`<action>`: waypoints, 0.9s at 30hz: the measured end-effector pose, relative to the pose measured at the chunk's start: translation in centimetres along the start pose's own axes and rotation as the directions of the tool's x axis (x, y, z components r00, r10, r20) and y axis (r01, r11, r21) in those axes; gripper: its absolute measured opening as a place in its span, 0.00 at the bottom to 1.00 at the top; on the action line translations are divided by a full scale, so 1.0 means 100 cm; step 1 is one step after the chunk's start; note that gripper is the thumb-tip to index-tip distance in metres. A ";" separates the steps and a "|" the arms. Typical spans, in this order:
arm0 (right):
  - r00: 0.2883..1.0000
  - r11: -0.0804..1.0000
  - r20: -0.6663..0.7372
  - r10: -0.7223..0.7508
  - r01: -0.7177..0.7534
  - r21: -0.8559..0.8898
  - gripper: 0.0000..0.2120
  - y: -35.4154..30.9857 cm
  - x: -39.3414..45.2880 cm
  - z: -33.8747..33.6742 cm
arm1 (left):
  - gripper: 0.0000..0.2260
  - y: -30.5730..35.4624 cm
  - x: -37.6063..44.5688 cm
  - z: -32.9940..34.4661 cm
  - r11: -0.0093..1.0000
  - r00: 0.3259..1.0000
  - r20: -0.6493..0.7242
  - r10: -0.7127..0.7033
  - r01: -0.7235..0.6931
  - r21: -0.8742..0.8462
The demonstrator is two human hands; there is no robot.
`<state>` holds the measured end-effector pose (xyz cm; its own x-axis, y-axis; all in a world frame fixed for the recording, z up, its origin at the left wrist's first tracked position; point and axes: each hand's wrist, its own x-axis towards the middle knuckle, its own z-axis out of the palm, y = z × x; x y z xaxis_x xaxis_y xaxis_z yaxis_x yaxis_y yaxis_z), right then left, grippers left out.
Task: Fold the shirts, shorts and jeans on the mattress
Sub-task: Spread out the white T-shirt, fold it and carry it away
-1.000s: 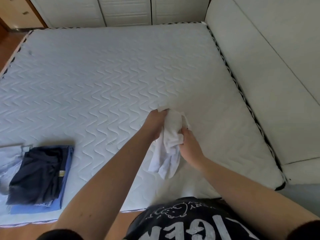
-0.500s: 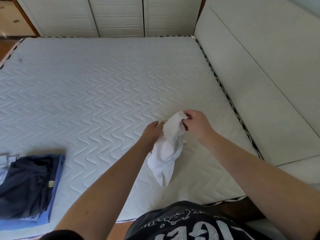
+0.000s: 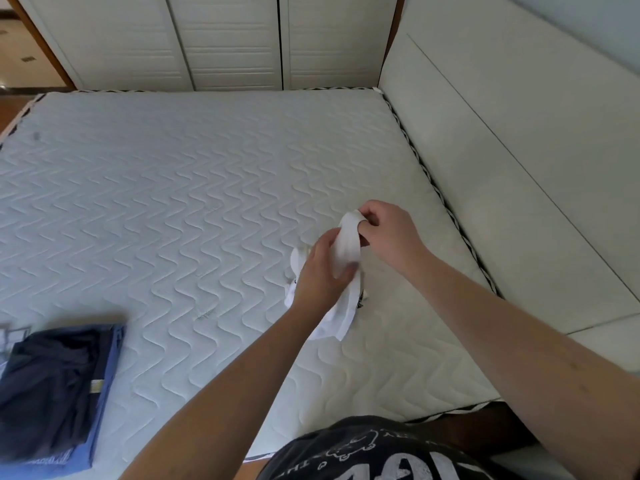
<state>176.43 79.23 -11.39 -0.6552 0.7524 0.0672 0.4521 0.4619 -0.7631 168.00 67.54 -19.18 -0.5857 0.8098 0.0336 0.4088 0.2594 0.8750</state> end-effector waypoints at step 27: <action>0.877 0.784 0.184 -0.444 0.480 -0.394 0.09 0.001 -0.015 -0.005 | 0.27 0.009 0.046 -0.044 0.990 0.984 0.180 0.019 0.007 -0.142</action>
<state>177.76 78.40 -11.29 -0.8868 0.3683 0.2794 0.2785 0.9080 -0.3129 162.57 69.20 -16.13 -0.4426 0.8959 -0.0375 0.3010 0.1878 0.9349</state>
